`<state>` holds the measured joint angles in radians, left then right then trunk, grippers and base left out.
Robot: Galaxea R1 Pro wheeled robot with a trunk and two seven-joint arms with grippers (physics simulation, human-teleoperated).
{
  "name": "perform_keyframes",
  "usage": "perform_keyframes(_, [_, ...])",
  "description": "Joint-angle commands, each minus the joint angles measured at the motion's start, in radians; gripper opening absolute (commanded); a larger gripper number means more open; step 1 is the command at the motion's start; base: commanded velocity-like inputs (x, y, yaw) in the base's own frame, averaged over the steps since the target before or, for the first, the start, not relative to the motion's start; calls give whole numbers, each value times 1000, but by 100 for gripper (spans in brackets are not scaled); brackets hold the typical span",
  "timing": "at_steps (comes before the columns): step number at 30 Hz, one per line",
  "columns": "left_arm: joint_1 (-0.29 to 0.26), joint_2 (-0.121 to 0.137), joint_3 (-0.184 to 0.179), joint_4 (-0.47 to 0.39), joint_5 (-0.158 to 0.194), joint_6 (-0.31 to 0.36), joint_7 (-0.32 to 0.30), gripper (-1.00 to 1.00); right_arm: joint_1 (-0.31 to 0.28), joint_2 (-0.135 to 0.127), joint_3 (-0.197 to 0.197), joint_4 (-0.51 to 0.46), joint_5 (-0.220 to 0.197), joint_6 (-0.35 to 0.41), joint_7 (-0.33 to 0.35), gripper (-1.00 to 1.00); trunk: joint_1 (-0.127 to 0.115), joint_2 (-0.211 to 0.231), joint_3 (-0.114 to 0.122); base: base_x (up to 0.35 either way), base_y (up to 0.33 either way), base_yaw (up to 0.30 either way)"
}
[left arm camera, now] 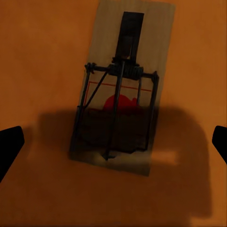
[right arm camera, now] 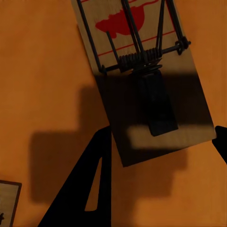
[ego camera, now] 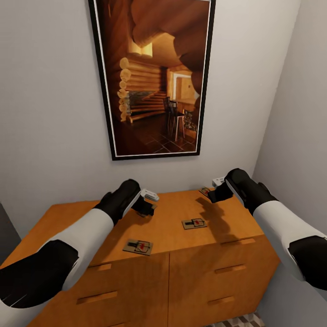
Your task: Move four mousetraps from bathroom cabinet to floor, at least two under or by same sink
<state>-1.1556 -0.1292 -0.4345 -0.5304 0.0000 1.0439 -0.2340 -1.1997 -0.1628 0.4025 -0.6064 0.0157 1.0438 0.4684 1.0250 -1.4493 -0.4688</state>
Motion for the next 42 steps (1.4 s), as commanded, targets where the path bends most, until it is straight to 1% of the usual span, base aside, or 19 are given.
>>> perform_keyframes(1, [-1, 0, -9, 1, 0, 3, -2, 100, -1, -1, 6, -1, 0, 3, 3, -100, 0, -1, -1, 0, 0, 0])
perform_keyframes(5, [-1, 1, -20, 4, 0, 3, -3, 100, -1, -1, 6, -1, 0, 3, 3, -100, 0, -1, -1, 0, 0, 0])
perform_keyframes(11, [-1, 3, -26, 5, 0, 3, -4, 100, -1, -1, 6, -1, 0, 3, 3, -100, 0, -1, -1, 0, 0, 0])
perform_keyframes(32, [-1, 6, -29, -4, -1, 3, -4, 100, -1, -1, 7, 0, 0, 3, 3, -100, 0, -1, -1, 0, 0, 0])
perform_keyframes(42, [-1, 4, -32, -3, -2, 3, -4, 100, -1, -1, 7, 0, 0, 3, 3, -100, 0, -1, -1, 66, 46, 0])
